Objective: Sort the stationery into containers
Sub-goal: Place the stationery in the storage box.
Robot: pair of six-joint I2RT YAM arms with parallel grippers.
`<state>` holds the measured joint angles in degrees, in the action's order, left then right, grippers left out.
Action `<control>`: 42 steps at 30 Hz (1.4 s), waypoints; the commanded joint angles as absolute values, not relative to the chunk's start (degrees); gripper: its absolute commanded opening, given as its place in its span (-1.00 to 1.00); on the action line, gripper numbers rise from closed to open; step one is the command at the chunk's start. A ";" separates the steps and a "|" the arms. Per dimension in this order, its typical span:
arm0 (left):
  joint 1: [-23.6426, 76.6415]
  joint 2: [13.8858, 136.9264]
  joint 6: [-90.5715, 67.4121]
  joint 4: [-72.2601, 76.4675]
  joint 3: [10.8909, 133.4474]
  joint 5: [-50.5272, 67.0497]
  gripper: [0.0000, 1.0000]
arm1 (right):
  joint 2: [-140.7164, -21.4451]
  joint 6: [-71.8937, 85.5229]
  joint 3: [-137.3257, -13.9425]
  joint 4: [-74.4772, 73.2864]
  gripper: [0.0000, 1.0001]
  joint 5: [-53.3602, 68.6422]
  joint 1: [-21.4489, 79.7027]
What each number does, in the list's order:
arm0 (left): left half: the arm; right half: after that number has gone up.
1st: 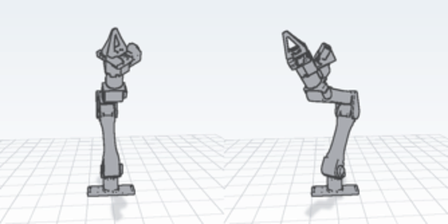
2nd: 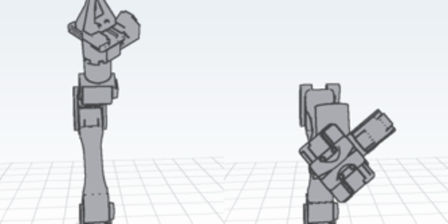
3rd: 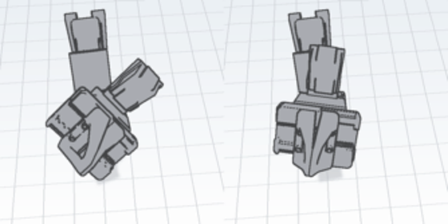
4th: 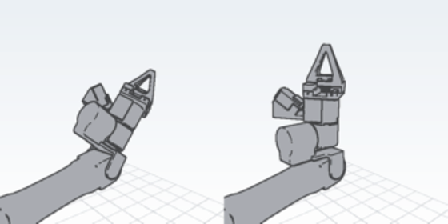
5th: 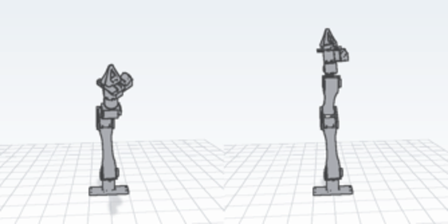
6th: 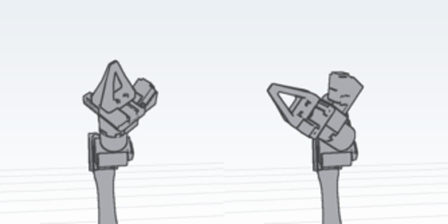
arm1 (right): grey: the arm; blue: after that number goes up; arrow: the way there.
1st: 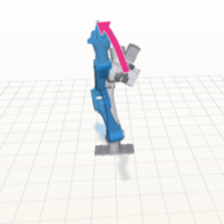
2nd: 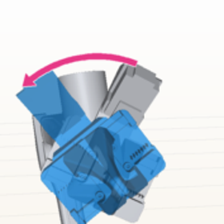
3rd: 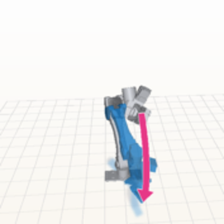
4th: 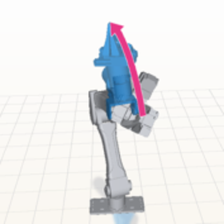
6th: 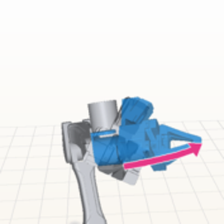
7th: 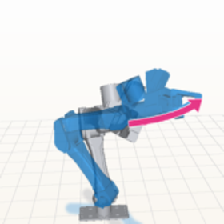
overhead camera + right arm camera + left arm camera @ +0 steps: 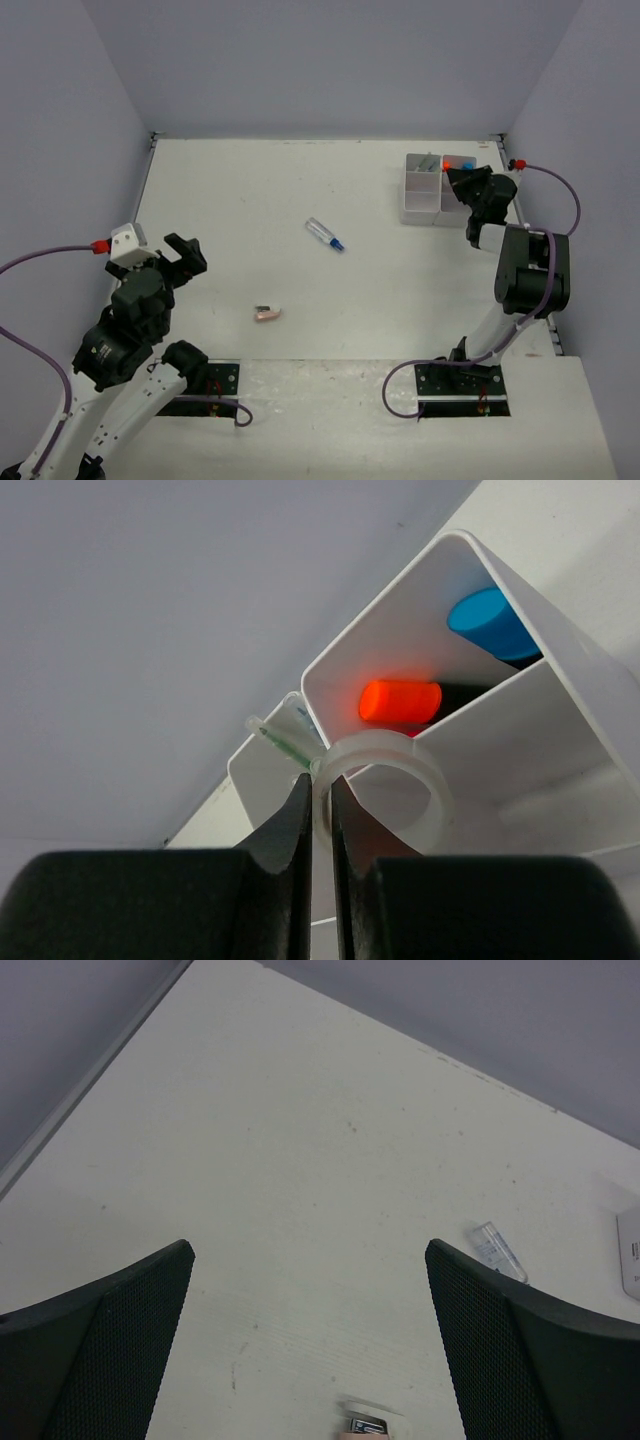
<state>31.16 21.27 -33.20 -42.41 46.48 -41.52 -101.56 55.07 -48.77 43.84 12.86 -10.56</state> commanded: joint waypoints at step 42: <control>30.84 21.53 -29.79 -38.76 46.05 -39.63 1.00 | -93.94 54.68 -47.52 36.49 0.25 12.04 -12.66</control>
